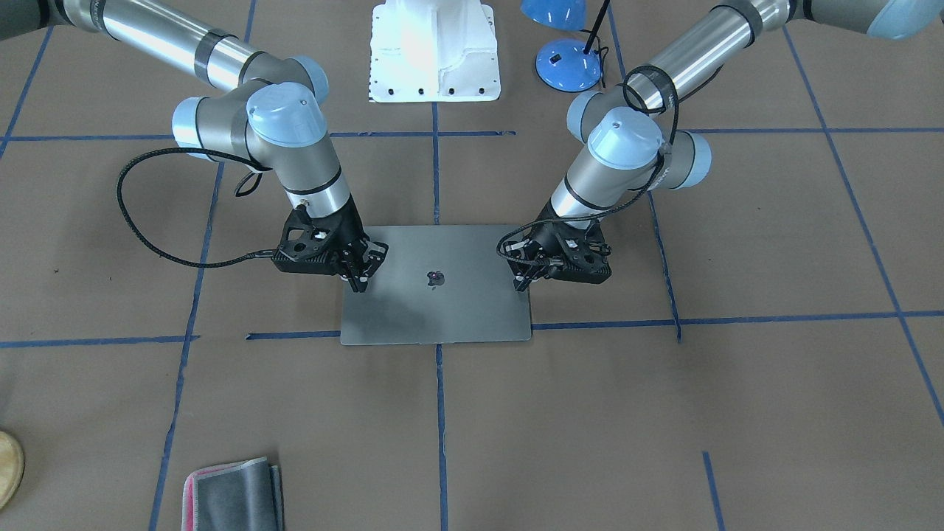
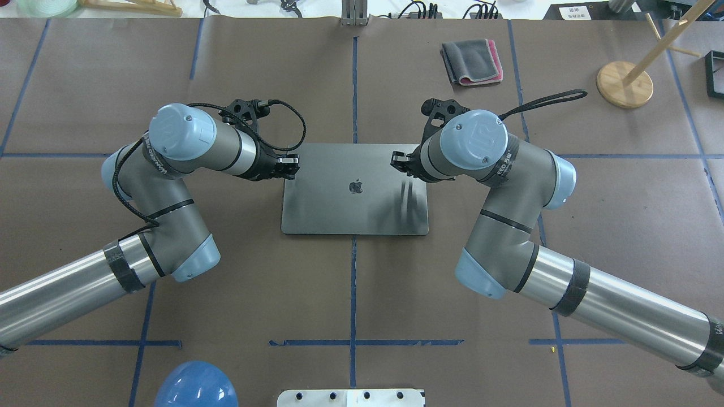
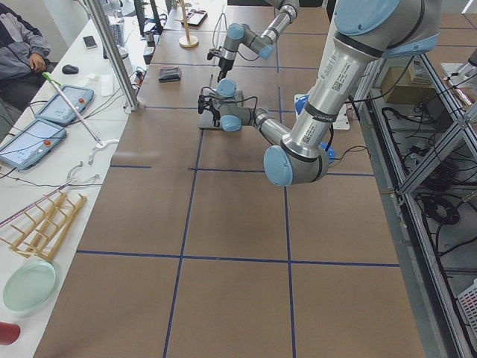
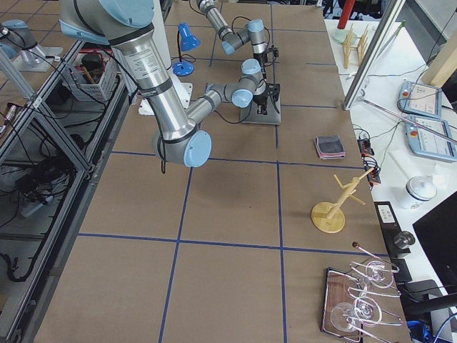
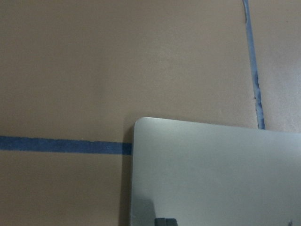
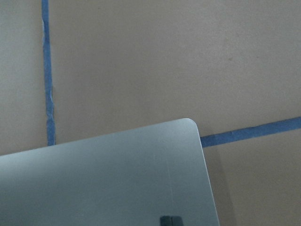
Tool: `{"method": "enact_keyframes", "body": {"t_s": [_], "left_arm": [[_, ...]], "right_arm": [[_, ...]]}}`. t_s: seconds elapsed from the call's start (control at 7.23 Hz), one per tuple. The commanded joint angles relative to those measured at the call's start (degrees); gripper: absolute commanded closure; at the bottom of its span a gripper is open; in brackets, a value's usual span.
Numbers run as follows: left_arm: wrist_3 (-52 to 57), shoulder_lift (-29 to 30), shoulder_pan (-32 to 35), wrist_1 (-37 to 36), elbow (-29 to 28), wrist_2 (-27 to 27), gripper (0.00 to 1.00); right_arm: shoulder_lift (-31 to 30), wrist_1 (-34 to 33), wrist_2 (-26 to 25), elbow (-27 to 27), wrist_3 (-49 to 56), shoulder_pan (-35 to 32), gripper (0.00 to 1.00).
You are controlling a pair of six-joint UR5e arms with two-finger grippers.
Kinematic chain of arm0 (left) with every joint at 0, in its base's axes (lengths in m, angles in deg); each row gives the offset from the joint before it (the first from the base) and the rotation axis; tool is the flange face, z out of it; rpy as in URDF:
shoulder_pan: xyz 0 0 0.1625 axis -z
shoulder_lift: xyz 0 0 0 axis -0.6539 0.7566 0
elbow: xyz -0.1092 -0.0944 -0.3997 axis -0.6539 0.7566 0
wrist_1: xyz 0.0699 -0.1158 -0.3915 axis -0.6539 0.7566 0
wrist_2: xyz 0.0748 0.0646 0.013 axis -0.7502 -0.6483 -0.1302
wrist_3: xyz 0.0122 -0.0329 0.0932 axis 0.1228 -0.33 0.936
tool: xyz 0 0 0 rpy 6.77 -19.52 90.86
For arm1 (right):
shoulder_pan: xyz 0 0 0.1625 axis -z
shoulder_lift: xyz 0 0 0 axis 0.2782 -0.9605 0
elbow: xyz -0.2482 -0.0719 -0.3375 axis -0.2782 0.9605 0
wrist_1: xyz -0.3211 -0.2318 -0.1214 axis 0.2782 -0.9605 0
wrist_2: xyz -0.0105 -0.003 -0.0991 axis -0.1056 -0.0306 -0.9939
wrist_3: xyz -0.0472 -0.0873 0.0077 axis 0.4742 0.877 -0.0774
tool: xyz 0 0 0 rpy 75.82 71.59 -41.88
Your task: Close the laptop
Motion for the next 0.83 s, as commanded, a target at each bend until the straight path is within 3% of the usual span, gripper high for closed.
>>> {"method": "enact_keyframes", "body": {"t_s": [0.0,0.14,0.28,0.41,0.55,0.69], "left_arm": [[0.2,-2.5,3.6,-5.2,2.9,6.9,0.00],[4.2,-4.3,4.5,-12.2,6.5,7.1,0.00],[14.2,-6.3,5.1,-25.3,13.0,6.9,0.00],[24.8,-6.8,7.8,-39.8,19.9,6.5,0.00],[36.4,-9.6,10.9,-49.6,25.6,6.5,0.00],[45.2,-16.5,14.9,-50.9,29.8,7.1,0.00]], "right_arm": [[-0.8,-3.2,7.4,-1.3,1.9,-3.0,0.00],[-1.1,-7.8,9.2,-3.3,6.7,-4.4,0.00],[-2.6,-16.1,10.5,-6.9,13.3,-6.0,0.00],[-6.0,-20.4,10.7,-11.7,22.5,-7.7,0.00],[-10.6,-22.0,12.8,-14.9,29.7,-10.2,0.00],[-14.9,-21.8,16.3,-16.2,36.5,-14.2,0.00]]}}
